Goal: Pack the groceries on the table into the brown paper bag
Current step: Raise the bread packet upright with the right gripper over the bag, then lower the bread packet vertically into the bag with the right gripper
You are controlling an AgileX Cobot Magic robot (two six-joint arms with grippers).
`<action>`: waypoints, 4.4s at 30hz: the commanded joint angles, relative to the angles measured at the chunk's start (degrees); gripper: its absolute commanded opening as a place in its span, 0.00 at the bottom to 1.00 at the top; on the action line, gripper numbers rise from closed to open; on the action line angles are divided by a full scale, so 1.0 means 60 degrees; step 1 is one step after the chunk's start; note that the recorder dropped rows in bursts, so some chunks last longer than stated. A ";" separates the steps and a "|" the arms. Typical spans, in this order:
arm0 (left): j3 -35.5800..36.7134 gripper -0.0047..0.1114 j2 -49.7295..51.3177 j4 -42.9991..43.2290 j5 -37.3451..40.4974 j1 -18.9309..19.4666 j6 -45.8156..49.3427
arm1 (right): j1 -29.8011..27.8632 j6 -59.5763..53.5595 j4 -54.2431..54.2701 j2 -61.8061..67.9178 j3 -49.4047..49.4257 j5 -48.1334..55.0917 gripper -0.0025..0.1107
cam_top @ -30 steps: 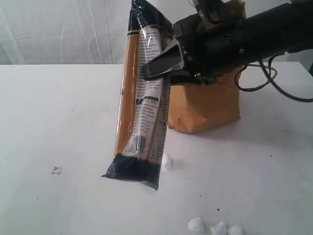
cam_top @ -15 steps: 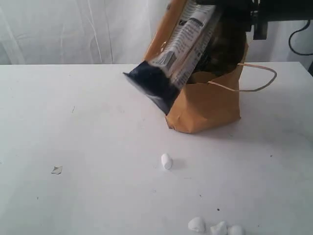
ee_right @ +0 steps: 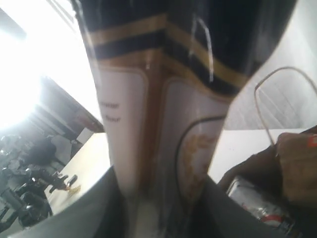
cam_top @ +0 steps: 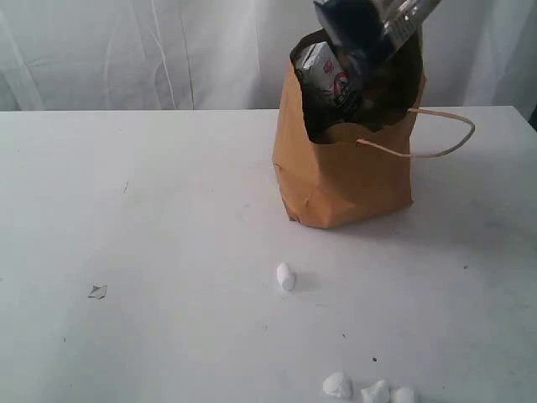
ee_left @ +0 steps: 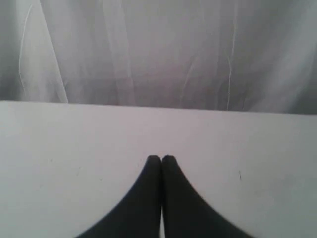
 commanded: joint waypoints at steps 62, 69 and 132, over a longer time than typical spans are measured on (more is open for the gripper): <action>0.0060 0.04 -0.0686 0.0187 -0.0571 -0.0018 -0.0027 | 0.2364 -0.6741 -0.2713 0.3664 -0.2541 -0.4610 0.02; 0.0060 0.04 -0.0686 0.0187 -0.0571 -0.0018 -0.0027 | 0.2364 -0.6741 -0.2942 0.3668 -0.2541 -0.4748 0.09; 0.0060 0.04 -0.0686 0.0187 -0.0596 -0.0018 -0.0007 | 0.2364 -0.5651 -0.3778 0.2599 -0.2541 -0.5684 0.63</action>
